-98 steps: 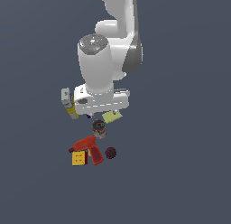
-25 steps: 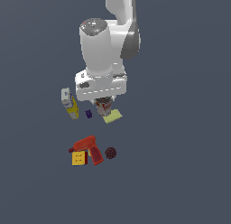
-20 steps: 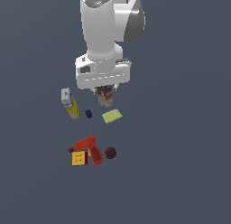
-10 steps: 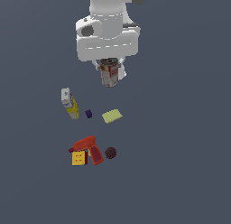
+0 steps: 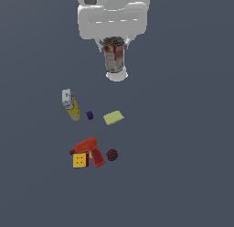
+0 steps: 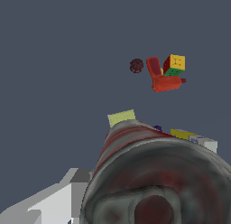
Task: Pick up a designated object from a clutter of objects.
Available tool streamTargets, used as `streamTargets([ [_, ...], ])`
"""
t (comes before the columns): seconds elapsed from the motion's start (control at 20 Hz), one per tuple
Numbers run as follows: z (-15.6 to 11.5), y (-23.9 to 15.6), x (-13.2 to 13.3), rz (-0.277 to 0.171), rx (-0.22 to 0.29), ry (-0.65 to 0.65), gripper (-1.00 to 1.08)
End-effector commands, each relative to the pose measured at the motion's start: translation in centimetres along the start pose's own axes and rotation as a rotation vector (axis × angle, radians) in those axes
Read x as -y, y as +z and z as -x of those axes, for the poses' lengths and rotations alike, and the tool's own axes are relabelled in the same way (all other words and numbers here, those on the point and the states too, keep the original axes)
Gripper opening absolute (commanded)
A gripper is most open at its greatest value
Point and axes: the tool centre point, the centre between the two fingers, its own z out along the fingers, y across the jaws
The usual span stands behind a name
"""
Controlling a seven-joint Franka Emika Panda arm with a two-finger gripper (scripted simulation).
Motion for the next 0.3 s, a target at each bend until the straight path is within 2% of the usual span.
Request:
streamTargets([
  [0.0,0.15,-0.99,0.23,0.001,-0.002,0.0,-1.0],
  [0.25,0.26,-1.61,0.37,0.0,-0.002,0.0,-1.0],
])
